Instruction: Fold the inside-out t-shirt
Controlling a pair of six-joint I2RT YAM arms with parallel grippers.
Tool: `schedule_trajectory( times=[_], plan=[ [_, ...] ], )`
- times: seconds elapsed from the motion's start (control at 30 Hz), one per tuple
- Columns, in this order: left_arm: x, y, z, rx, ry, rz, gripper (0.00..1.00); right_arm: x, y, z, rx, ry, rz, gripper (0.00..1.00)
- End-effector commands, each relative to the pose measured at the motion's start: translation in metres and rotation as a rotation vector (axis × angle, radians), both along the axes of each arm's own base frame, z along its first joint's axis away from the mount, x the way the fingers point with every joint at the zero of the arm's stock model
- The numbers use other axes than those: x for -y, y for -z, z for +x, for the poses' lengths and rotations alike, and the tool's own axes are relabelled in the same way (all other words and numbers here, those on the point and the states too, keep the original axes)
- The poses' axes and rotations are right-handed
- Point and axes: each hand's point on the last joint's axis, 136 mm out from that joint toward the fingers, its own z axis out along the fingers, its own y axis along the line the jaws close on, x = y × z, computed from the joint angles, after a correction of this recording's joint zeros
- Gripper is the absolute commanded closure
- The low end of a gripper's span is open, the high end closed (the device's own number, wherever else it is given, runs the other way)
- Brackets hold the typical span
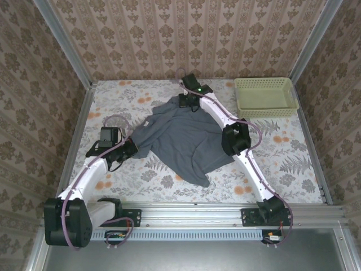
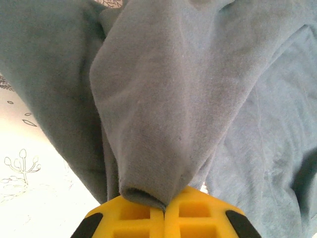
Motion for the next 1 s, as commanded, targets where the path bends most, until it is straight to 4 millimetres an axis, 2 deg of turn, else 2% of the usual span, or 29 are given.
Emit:
schedule_trajectory(
  times=[0.0,0.1,0.17,0.23,0.3,0.37,0.47,0.6,0.7,0.73,0.8,0.83,0.9,0.97],
  plan=[
    [-0.005,-0.014,0.001,0.015,0.0,0.038,1.0,0.031,-0.077,0.004,0.108,0.081,-0.059,1.0],
    [-0.01,-0.025,0.004,0.021,-0.008,0.061,1.0,0.066,-0.131,-0.005,0.175,0.17,-0.116,1.0],
    [-0.012,-0.033,0.006,0.036,-0.015,0.066,1.0,0.09,-0.156,-0.02,0.205,0.226,-0.137,1.0],
    [-0.014,-0.04,0.008,0.052,-0.024,0.071,1.0,0.114,-0.172,-0.044,0.217,0.276,-0.13,1.0],
    [-0.013,-0.043,0.008,0.054,-0.021,0.066,1.0,0.135,-0.175,-0.077,0.212,0.316,-0.118,1.0],
    [-0.008,-0.041,0.006,0.042,-0.007,0.046,1.0,0.151,-0.167,-0.113,0.191,0.346,-0.11,1.0],
    [0.011,-0.035,0.0,0.027,0.062,0.021,1.0,0.172,-0.14,-0.172,0.143,0.393,-0.071,1.0],
    [0.043,-0.02,-0.021,-0.013,0.197,0.069,1.0,0.199,-0.078,-0.26,0.017,0.475,-0.024,1.0],
    [0.055,0.0,-0.04,-0.056,0.247,0.101,0.98,0.203,-0.031,-0.31,-0.092,0.484,0.026,0.98],
    [0.056,0.007,-0.046,-0.072,0.252,0.106,0.93,0.204,-0.021,-0.32,-0.117,0.481,0.033,0.9],
    [0.052,0.017,-0.054,-0.099,0.243,0.116,0.82,0.209,-0.018,-0.33,-0.132,0.478,0.018,0.73],
    [0.048,0.02,-0.057,-0.104,0.233,0.127,0.77,0.213,-0.021,-0.332,-0.124,0.487,-0.001,0.65],
    [0.037,0.018,-0.059,-0.096,0.2,0.166,0.61,0.225,-0.037,-0.329,-0.074,0.502,-0.038,0.5],
    [0.026,0.008,-0.059,-0.068,0.155,0.187,0.48,0.231,-0.055,-0.32,-0.018,0.507,-0.041,0.42]
  ],
)
